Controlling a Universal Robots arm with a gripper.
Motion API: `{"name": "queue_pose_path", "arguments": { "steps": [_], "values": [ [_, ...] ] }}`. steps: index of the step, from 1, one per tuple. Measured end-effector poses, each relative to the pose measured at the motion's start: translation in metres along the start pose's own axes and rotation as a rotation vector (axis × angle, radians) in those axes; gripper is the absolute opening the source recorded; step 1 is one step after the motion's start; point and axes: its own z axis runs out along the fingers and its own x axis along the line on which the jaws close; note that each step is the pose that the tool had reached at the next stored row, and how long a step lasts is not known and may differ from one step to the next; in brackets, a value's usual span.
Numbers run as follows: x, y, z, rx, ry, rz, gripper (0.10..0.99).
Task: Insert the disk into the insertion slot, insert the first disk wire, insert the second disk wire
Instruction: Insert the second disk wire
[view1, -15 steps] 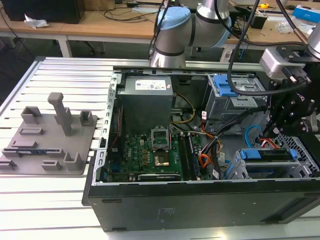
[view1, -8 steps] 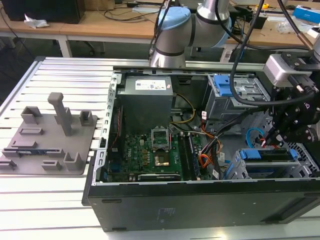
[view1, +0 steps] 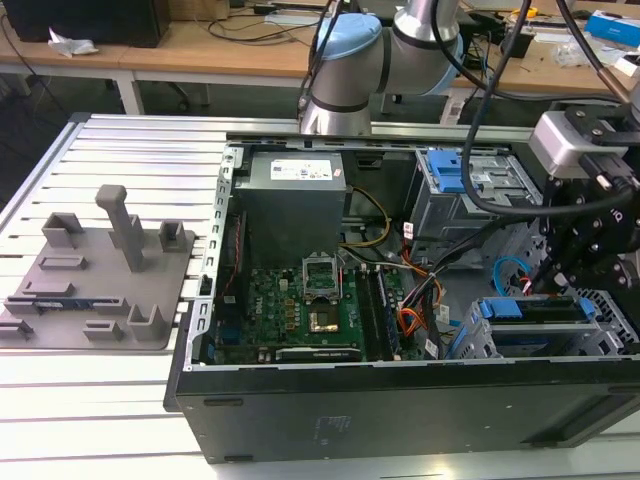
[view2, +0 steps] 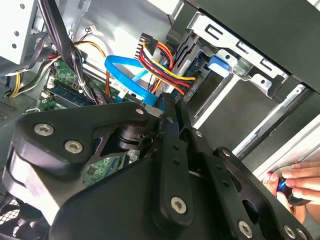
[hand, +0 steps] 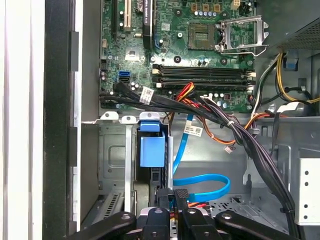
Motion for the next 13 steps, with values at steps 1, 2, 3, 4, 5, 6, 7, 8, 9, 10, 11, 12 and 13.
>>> {"name": "queue_pose_path", "arguments": {
  "steps": [1,2,3,4,5,6,7,8,9,10,11,12,13],
  "values": [
    [0.0005,0.0000,-0.0001,0.000,0.0001,0.000,0.161],
    [0.0012,-0.0003,-0.0001,0.000,0.0001,0.000,0.161],
    [0.0017,-0.0009,0.0001,0.000,0.0000,0.000,0.161],
    [0.0023,-0.0012,0.0002,0.000,0.0001,0.000,0.161],
    [0.0027,-0.0013,0.0003,0.000,0.0000,0.000,0.161],
    [0.0030,-0.0013,0.0007,0.000,-0.0003,0.000,0.161],
    [0.0032,-0.0014,0.0007,0.000,-0.0001,0.000,0.161],
    [0.0037,-0.0014,0.0011,0.000,-0.0001,0.000,0.161],
    [0.0038,-0.0014,0.0012,0.000,0.0000,0.000,0.161],
    [0.0040,-0.0014,0.0012,0.000,0.0001,0.000,0.161],
    [0.0042,-0.0014,0.0013,0.000,0.0001,0.000,0.161],
    [0.0043,-0.0014,0.0012,0.000,0.0001,0.000,0.161],
    [0.0043,-0.0014,0.0013,0.000,0.0000,0.000,0.161]
  ]
}}
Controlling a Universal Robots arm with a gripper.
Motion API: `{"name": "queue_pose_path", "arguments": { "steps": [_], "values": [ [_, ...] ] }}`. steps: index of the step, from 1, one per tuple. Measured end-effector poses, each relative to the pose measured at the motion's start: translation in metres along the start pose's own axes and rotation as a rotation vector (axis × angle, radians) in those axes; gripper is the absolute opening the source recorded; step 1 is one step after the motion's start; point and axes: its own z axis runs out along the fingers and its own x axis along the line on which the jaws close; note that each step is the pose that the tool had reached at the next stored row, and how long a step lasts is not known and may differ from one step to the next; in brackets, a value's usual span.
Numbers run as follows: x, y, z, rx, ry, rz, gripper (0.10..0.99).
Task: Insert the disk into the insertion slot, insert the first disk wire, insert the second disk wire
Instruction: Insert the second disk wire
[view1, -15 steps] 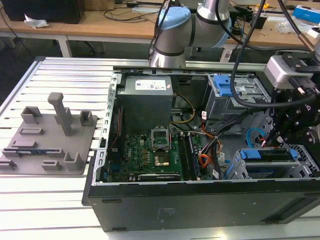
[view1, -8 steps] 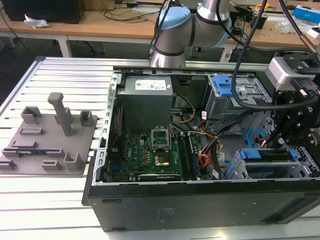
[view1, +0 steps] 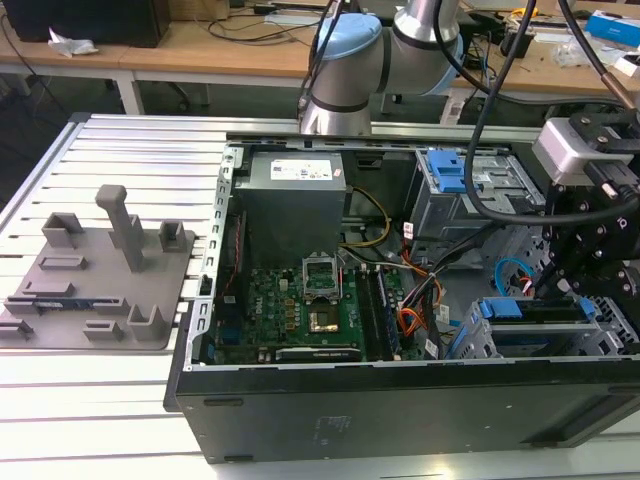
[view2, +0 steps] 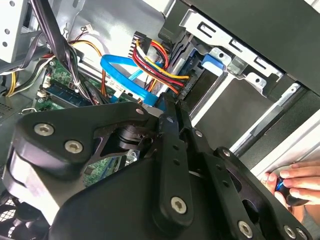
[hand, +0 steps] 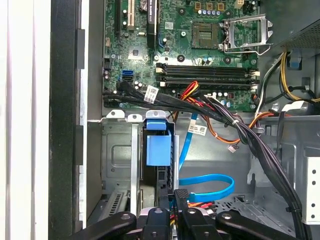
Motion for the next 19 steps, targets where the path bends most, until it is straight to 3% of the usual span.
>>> {"name": "queue_pose_path", "arguments": {
  "steps": [19],
  "values": [
    [0.0019,-0.0006,0.0025,0.000,0.0000,0.000,0.161]
  ]
}}
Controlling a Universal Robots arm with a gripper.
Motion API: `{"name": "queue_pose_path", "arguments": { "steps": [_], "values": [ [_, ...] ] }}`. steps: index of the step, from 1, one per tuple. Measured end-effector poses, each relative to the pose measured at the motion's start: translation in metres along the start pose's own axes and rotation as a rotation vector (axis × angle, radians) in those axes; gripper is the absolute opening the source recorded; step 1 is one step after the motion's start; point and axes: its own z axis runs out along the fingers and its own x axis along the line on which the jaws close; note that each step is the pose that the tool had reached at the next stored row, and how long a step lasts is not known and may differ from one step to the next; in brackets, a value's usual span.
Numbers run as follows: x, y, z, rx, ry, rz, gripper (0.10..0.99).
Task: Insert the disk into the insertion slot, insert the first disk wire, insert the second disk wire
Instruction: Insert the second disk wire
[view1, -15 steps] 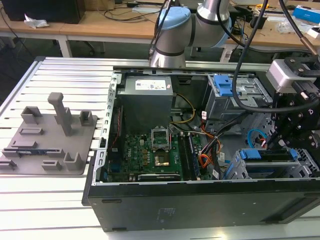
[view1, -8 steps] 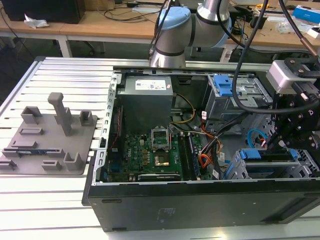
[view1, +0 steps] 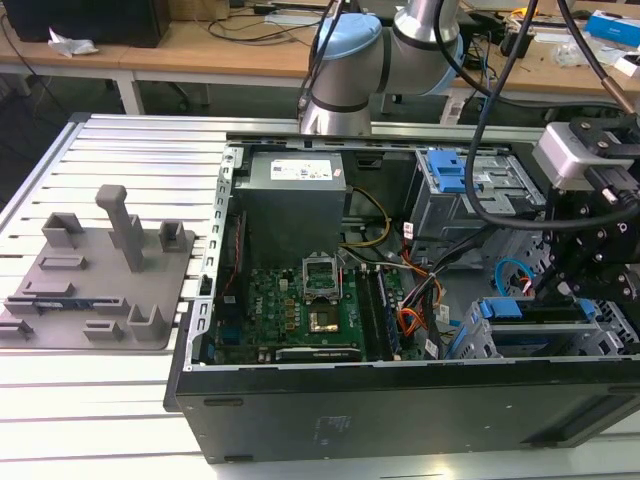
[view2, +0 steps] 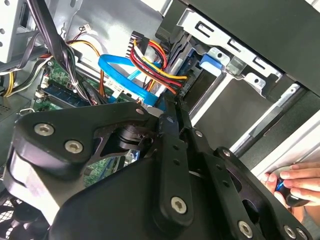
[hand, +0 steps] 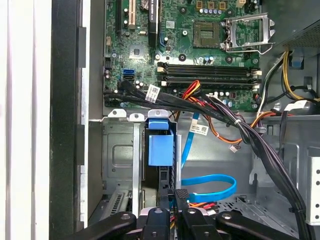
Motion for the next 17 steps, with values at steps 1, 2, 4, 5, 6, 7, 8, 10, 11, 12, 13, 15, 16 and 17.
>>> {"name": "queue_pose_path", "arguments": {
  "steps": [1,2,4,5,6,7,8,10,11,12,13,15,16,17],
  "values": [
    [0.0001,0.0000,0.0004,0.000,0.0000,0.000,0.161],
    [0.0001,0.0000,0.0011,0.000,0.0000,0.000,0.161],
    [0.0002,0.0000,0.0017,0.000,0.0000,0.000,0.161],
    [0.0004,0.0000,0.0021,0.000,0.0001,0.000,0.161],
    [0.0006,0.0000,0.0023,0.000,0.0000,0.000,0.161],
    [0.0007,0.0000,0.0025,0.000,-0.0001,0.000,0.161],
    [0.0008,0.0000,0.0027,0.000,-0.0002,0.000,0.161],
    [0.0013,0.0000,0.0033,0.000,0.0000,0.000,0.161],
    [0.0015,-0.0001,0.0039,0.000,0.0002,0.000,0.161],
    [0.0016,-0.0001,0.0049,0.000,0.0002,0.000,0.161],
    [0.0017,-0.0001,0.0059,0.000,0.0005,0.000,0.161],
    [0.0019,-0.0001,0.0075,-0.001,0.0006,0.000,0.161],
    [0.0021,-0.0001,0.0087,0.000,0.0006,0.000,0.161],
    [0.0022,-0.0002,0.0096,0.000,0.0010,0.000,0.161]
  ]
}}
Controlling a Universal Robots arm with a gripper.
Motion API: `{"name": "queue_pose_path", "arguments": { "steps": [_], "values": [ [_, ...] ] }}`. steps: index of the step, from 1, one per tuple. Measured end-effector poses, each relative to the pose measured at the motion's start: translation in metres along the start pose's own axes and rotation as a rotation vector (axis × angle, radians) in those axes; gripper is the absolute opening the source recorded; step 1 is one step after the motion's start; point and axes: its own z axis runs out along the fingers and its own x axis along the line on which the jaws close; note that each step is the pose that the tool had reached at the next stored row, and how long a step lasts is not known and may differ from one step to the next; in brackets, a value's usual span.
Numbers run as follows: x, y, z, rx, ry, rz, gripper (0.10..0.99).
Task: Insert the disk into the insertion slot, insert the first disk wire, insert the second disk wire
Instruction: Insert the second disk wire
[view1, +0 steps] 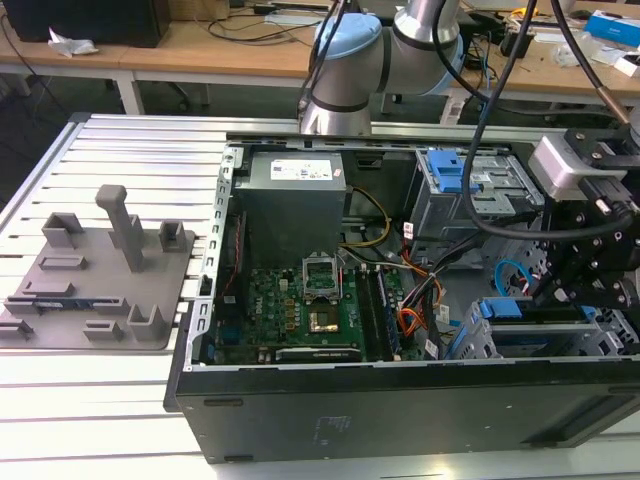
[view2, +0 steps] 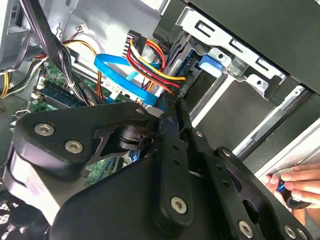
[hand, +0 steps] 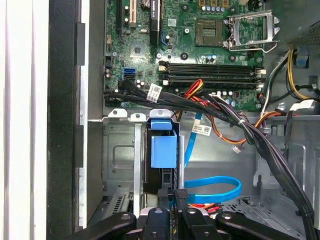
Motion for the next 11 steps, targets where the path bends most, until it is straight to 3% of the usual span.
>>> {"name": "queue_pose_path", "arguments": {
  "steps": [4,5,8,11],
  "values": [
    [0.0007,0.0004,0.0022,0.000,-0.0031,0.000,0.173],
    [0.0008,0.0004,0.0015,0.000,-0.0030,0.000,0.227],
    [0.0006,0.0007,-0.0099,0.000,-0.0013,0.000,0.412],
    [0.0000,0.0010,-0.0268,0.000,-0.0009,0.000,0.478]
  ]
}}
